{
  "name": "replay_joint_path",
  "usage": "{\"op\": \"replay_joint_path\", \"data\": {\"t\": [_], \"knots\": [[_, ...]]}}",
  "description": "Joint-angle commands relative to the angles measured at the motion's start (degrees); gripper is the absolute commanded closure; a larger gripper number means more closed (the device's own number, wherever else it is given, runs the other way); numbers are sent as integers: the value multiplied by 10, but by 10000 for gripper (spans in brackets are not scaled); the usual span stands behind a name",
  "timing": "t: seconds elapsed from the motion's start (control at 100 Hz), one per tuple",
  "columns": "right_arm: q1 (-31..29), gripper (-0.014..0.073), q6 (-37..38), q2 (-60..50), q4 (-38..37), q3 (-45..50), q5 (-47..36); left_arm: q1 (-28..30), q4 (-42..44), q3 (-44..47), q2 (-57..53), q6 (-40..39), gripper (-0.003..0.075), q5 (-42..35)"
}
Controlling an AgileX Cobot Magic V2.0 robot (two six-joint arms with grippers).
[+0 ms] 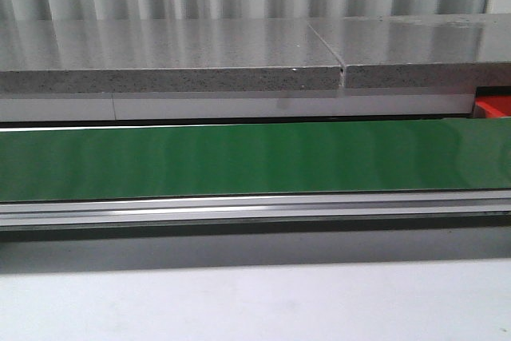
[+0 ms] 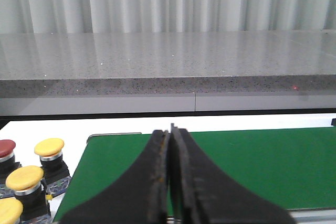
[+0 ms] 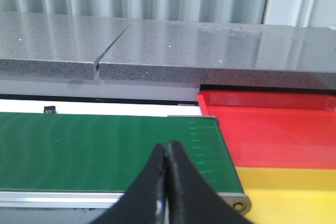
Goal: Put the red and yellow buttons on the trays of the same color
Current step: 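Move the left gripper over the yellow push-button nearest the belt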
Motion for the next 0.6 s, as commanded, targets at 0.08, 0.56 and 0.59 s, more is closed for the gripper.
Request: {"op": "replay_joint_path", "data": {"t": [0.08, 0.56, 0.59], "knots": [[-3, 663, -3, -8, -7, -4, -45, 0, 0, 26, -21, -3, 740, -42], [-3, 663, -3, -8, -7, -4, -45, 0, -5, -84, 3, -3, 740, 16], [-3, 663, -3, -8, -7, -4, -45, 0, -5, -111, 15, -3, 740, 35]]}}
